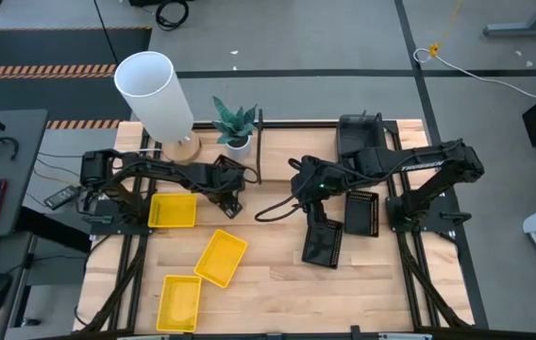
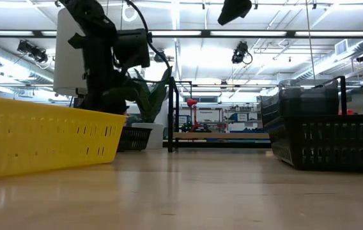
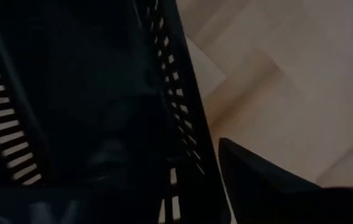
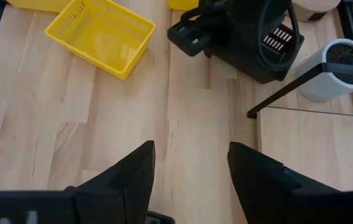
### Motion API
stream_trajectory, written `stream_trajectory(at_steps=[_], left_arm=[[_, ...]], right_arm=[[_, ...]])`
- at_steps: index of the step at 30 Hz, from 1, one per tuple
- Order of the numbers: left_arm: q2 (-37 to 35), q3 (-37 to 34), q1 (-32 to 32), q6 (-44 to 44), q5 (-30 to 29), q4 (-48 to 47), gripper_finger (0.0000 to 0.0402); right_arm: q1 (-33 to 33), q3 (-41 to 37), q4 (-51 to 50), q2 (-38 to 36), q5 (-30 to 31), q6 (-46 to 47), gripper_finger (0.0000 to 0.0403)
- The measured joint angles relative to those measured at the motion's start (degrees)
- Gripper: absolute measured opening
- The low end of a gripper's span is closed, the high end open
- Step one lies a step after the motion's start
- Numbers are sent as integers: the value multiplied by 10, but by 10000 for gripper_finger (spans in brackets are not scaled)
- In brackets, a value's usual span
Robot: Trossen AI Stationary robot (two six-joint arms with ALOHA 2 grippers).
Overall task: Stack baskets on shelf by color
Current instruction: Stack the left black bin on top of the center black bin
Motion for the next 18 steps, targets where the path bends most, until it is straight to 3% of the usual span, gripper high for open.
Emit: stream_trajectory(at_steps=[5, 10, 14, 18], left_arm=[[0, 0, -11, 3, 26, -9, 103], [-2, 0, -31, 33, 100, -18, 70], [-2, 0, -62, 83, 149, -10, 64], [-3, 0, -105, 182, 154, 12, 72]], right_arm=[[1, 0, -5, 0, -1, 0, 207], [1, 0, -7, 0, -1, 0, 207], [1, 0, -9, 0, 0, -1, 207], [1, 0, -9, 0, 0, -2, 207]])
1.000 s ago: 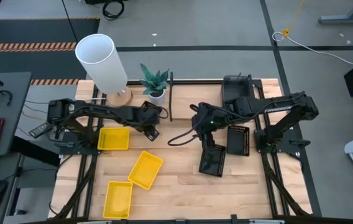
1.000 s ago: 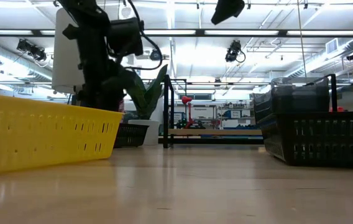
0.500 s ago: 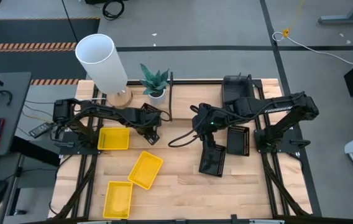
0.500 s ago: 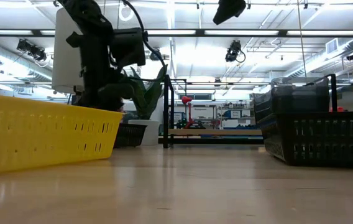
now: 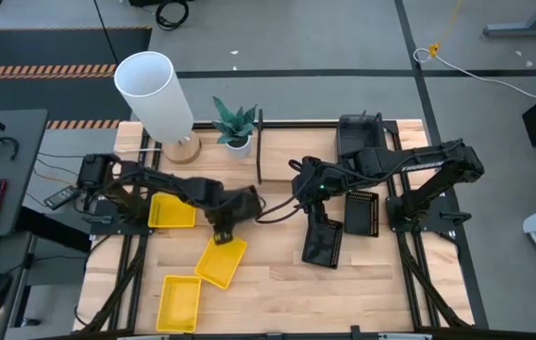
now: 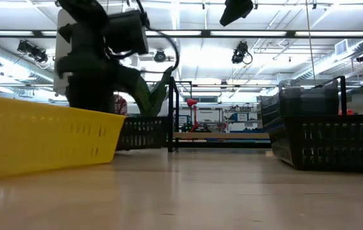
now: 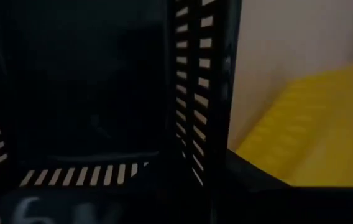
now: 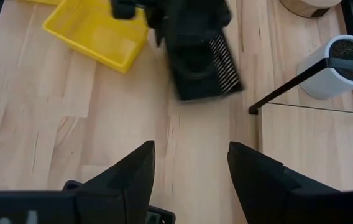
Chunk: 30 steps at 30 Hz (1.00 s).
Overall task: Stack baskets on shelf by color
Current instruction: Stack the left black bin on top of the center black bin
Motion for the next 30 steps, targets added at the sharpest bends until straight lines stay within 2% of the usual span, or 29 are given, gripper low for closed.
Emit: stream_trajectory(at_steps=[4, 7, 10, 17, 24, 30], left_arm=[[0, 0, -42, 150, -1, 48, 79], [0, 0, -66, 197, -37, 83, 78], [0, 0, -80, 201, -77, 111, 72], [0, 0, -84, 204, -87, 153, 68], [-1, 5, -84, 208, -108, 149, 115], [-37, 19, -84, 178, -124, 149, 153]], right_arm=[[0, 0, 0, 0, -8, -9, 207], [0, 0, -2, 0, -10, -15, 208], [0, 0, -14, 0, -10, -8, 208], [1, 0, -29, 0, -28, 1, 212], [1, -14, -26, 0, -31, 6, 223], [1, -37, -7, 14, -31, 11, 225]])
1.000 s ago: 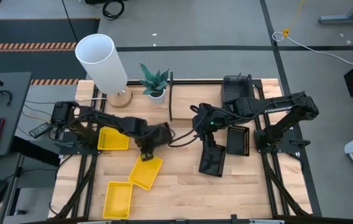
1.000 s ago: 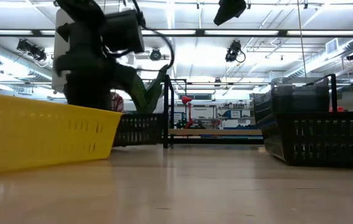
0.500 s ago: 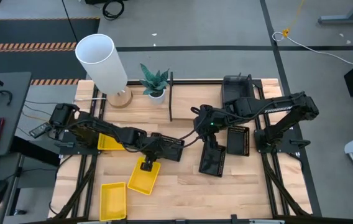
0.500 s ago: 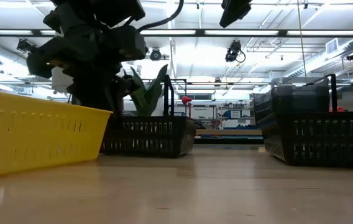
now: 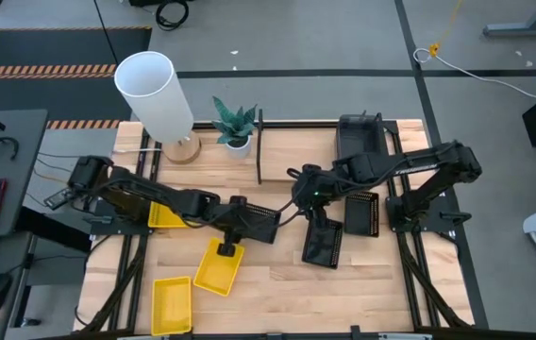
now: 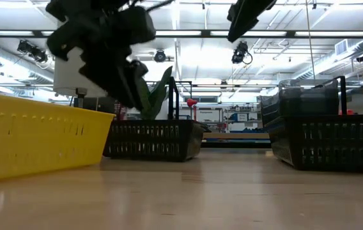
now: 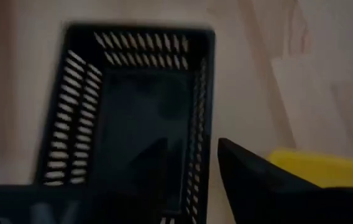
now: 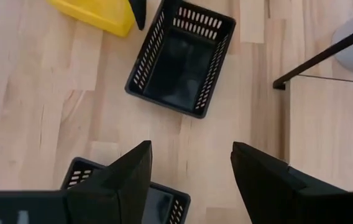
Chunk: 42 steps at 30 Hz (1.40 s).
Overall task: Stack baskets on shelf by color
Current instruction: Stack the left black bin on top of the center black bin
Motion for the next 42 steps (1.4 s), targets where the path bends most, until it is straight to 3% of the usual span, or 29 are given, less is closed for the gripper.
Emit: stream_trajectory(at_steps=[10, 16, 27, 42], left_arm=[[-71, -2, 1, -9, -29, -37, 160], [-147, -78, 0, -47, -37, -24, 140], [-319, -131, 2, -93, -146, 9, 118], [-586, -280, 2, -237, -166, 139, 118]], right_arm=[[1, 5, 52, 18, -5, -54, 224], [3, 28, 64, 23, -6, -57, 223], [0, 40, 102, 64, -18, -57, 211], [-22, 295, 37, 273, -38, -124, 210]])
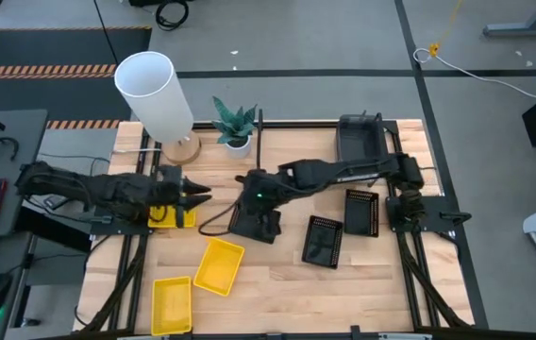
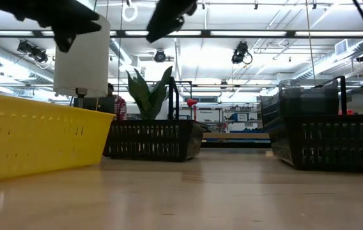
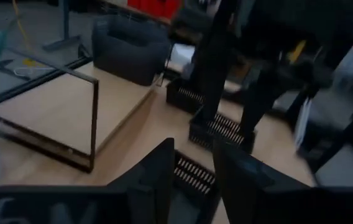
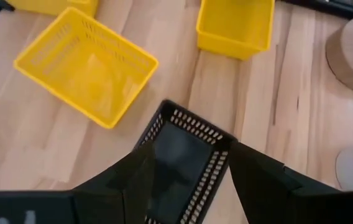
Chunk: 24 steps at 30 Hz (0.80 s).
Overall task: Stack baskets on shelf by color
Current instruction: Stack the left black bin on top of the center black bin
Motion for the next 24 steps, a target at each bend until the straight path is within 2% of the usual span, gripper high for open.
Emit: stream_trajectory(at_steps=[4, 7, 17, 24], left_arm=[[-68, -14, 0, -53, -8, 2, 118], [-93, -13, 0, -76, -9, 7, 118], [-105, -13, 0, -199, 0, 37, 118], [-106, 13, 0, -197, 25, 41, 119]], right_arm=[[-14, 27, -25, 33, -1, -8, 210], [-30, 27, -51, 58, -2, -7, 210], [-61, 26, -76, 129, -15, -6, 210], [-70, 17, -65, 135, -17, 23, 210]])
